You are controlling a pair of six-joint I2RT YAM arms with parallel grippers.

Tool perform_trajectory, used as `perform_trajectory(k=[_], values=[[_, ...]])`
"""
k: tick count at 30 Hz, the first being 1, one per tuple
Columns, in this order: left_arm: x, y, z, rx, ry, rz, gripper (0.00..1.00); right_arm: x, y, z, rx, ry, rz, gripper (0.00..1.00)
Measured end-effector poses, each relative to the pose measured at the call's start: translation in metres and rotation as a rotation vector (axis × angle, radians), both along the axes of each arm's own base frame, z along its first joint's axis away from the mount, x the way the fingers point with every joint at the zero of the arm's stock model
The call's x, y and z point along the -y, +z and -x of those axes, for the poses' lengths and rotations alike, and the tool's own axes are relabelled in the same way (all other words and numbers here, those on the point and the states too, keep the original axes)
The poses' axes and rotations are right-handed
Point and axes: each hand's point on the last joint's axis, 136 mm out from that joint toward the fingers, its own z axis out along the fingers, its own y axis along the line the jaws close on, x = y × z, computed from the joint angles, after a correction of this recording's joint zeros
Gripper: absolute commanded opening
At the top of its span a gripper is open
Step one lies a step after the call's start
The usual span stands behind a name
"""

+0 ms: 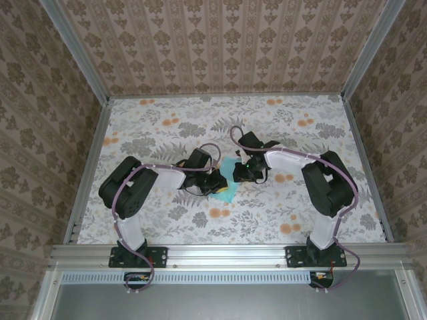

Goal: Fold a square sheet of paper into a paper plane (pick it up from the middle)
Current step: Fold the triangle a second time at the center of the table.

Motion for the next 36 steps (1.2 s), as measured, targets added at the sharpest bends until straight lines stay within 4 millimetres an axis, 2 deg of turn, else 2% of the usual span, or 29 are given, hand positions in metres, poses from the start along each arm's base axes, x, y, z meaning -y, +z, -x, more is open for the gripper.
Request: perform_trajectory(k=[3, 8, 11, 16, 22, 30, 36], values=[[0.000, 0.000, 0.000, -0.005, 0.006, -0.003, 0.09, 0.001, 0.010, 0.001, 0.022, -0.010, -0.018, 0.16], [0.000, 0.000, 0.000, -0.009, 0.012, -0.004, 0.09, -0.011, 0.009, 0.007, -0.010, 0.003, -0.083, 0.09], [0.000, 0.000, -0.001, -0.010, 0.014, -0.005, 0.09, -0.018, 0.000, 0.010, -0.041, 0.015, -0.102, 0.08], [0.000, 0.000, -0.001, -0.012, 0.014, -0.007, 0.09, -0.017, -0.022, 0.016, -0.100, 0.019, -0.079, 0.08], [-0.006, 0.005, -0.002, -0.019, 0.029, -0.024, 0.10, -0.017, -0.022, 0.015, -0.098, 0.043, -0.074, 0.07], [-0.012, 0.028, -0.029, 0.037, 0.059, -0.012, 0.10, -0.017, -0.023, 0.014, -0.103, 0.073, -0.055, 0.06], [-0.008, 0.023, -0.035, 0.041, 0.037, -0.035, 0.10, -0.017, -0.023, 0.014, -0.105, 0.087, -0.049, 0.06]])
